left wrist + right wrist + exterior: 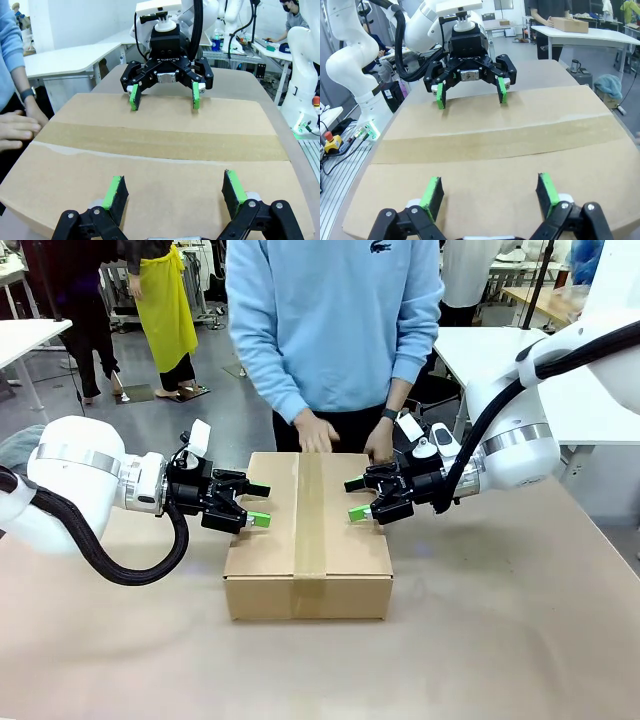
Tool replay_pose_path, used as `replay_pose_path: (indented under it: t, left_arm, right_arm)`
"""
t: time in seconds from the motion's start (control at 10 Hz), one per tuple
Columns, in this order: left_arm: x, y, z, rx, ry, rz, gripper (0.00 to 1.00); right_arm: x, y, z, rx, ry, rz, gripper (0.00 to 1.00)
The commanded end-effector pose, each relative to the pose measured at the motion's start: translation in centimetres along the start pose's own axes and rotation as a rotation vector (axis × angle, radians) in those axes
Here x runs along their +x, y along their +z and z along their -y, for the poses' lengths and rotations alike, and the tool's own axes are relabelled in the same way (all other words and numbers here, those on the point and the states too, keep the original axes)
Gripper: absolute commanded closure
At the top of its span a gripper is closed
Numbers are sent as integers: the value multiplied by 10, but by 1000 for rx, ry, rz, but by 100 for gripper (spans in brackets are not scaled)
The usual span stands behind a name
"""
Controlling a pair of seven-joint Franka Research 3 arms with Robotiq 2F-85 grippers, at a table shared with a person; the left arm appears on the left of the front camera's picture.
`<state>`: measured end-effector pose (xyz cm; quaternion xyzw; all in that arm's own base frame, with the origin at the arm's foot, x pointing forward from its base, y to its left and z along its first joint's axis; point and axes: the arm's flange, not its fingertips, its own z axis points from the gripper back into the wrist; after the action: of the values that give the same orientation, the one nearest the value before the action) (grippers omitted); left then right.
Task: Pack the gift set into the box.
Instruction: Press and hold the closed box until the human finishes sealing it.
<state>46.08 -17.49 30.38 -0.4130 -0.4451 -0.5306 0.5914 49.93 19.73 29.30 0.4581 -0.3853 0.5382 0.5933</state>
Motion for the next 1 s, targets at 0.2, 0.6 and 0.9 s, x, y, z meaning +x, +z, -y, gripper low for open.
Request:
replay_pose_path:
  t: [0.2, 0.6, 0.9]
  left_arm:
    - [-1, 0, 0, 0, 0, -4, 0]
    - [47, 99, 25, -33, -49, 382, 0]
    - [9, 214, 52, 116, -46, 659, 0]
  right_arm:
    - [-2, -2, 0, -8, 0, 0, 0]
    - [32, 40, -10, 99, 112, 242, 0]
    - [16, 154, -22, -163, 100, 506, 0]
